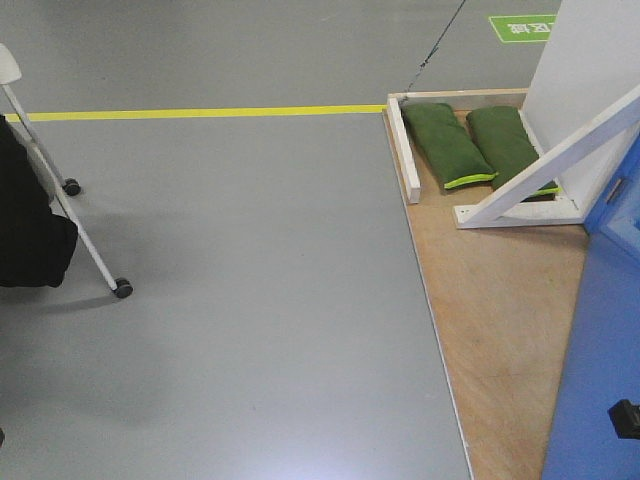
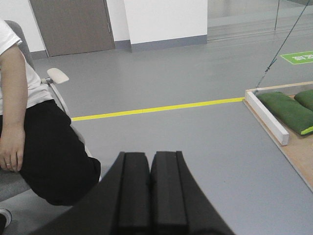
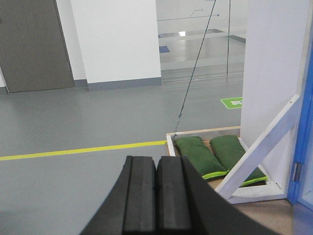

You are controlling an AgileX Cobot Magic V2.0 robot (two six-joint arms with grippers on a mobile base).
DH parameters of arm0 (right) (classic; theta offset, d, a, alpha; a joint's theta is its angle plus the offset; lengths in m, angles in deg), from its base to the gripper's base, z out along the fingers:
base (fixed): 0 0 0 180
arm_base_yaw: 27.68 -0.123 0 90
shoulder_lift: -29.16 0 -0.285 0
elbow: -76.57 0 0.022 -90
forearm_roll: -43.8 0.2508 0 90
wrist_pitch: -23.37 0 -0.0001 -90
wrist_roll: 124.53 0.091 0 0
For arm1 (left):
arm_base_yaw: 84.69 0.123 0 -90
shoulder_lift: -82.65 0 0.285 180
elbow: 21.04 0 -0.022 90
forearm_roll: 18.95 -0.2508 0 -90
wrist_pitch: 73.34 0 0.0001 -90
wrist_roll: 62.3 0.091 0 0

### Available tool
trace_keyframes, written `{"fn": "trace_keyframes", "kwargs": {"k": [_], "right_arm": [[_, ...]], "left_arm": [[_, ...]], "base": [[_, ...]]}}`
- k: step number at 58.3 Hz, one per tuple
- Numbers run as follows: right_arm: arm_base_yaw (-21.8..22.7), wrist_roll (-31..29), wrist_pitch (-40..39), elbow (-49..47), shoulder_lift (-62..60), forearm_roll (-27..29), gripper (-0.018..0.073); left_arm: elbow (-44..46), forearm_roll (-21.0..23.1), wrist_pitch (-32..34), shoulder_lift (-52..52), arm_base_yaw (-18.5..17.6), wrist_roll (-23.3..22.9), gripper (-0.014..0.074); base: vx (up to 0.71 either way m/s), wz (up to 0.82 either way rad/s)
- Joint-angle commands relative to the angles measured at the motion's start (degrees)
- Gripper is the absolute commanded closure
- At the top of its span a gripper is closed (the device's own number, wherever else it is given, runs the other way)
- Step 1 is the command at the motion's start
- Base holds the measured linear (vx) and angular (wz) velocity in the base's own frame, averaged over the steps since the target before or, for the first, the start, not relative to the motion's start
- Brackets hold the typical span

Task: Move to blue door and open it
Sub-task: 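Turn and stop the base next to the blue door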

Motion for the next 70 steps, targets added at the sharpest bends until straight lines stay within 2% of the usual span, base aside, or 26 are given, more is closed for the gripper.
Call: {"fn": "trace_keyframes", "kwargs": {"k": [1,56,70], "right_arm": [[0.06,-0.05,-4.77,1.13,-1.02,-0.17,0.0557],[0.13,-0.05,-4.55,0.63,-1.02,-0.29,0.0557],[0.13,-0.05,3.0,-12.96,-0.65,-0.29,0.0557]], "left_arm": [[-0.26,0.45,4.94,-0.3,0.19,-0.14,0.0526],[-0.26,0.45,4.94,-0.3,0.19,-0.14,0.0526],[-0.26,0.45,4.94,-0.3,0.19,-0.14,0.0526]], "base": [[0.16,0.02],[0.04,0.01],[0.0,0.0]]}}
